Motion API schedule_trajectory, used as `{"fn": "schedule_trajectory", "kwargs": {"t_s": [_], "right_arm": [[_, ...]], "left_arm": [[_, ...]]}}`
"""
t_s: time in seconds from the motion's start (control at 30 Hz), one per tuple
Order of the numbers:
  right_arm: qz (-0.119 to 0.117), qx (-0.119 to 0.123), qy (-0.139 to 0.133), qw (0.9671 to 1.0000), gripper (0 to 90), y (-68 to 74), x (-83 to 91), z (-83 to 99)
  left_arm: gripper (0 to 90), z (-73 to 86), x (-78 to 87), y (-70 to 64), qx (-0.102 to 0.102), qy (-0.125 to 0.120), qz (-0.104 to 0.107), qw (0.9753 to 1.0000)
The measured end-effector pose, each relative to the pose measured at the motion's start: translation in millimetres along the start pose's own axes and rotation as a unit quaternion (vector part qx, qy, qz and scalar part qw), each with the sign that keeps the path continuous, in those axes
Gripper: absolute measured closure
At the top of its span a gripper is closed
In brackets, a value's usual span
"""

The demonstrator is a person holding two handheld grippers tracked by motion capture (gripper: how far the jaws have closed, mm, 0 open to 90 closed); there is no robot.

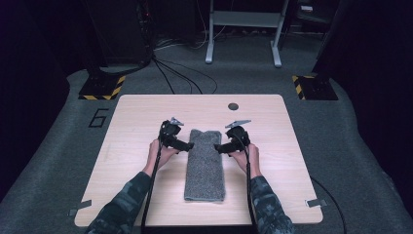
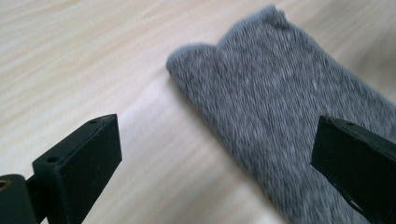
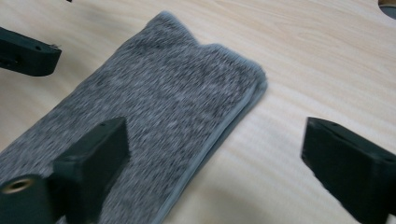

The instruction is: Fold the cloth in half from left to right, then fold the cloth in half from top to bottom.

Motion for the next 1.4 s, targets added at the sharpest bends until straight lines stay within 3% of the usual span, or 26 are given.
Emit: {"fn": "schedule_trajectory", "kwargs": {"t_s": [0.2, 0.33, 0.43, 0.57, 0.8, 1.2, 1.4], "right_arm": [[0.009, -0.022, 0.011, 0.9997, 20.7, -9.7, -25.3, -11.4], [0.02, -0.031, 0.021, 0.9991, 30.3, -14.6, -37.9, -15.7], [0.011, -0.052, 0.031, 0.9981, 35.0, -19.1, -46.2, -19.3], [0.016, -0.052, 0.039, 0.9978, 41.8, -19.3, -55.2, -23.1], [0.033, -0.052, 0.055, 0.9966, 52.5, -19.3, -65.7, -23.2], [0.031, -0.042, 0.042, 0.9977, 73.6, -18.8, -64.4, -19.2], [0.02, -0.048, 0.04, 0.9979, 83.1, -18.8, -64.6, -18.3]], "left_arm": [[10.7, -14.2, -16.0, 12.3, 0.011, 0.0, -0.004, 0.9999], [15.0, -16.5, -27.8, 19.0, 0.021, 0.005, -0.008, 0.9997], [16.7, -16.7, -34.8, 25.3, 0.036, 0.003, -0.01, 0.9993], [24.4, -16.0, -38.8, 32.8, 0.043, -0.005, -0.012, 0.999], [38.1, -13.2, -46.1, 37.3, 0.035, 0.003, -0.011, 0.9993], [58.5, -14.5, -52.1, 27.8, 0.006, 0.019, -0.019, 0.9996], [79.3, -16.2, -54.8, 22.5, 0.008, 0.014, -0.009, 0.9998]]}}
Point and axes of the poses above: each handheld gripper's, and its own axes: x roughly backward along the jaws, z roughly out of its underside, y roughly to its left, the point moved 4 cm from there along -x, roughly forward along the jaws, and after that the axes turned 8 degrees about z, right-handed, at the moved point
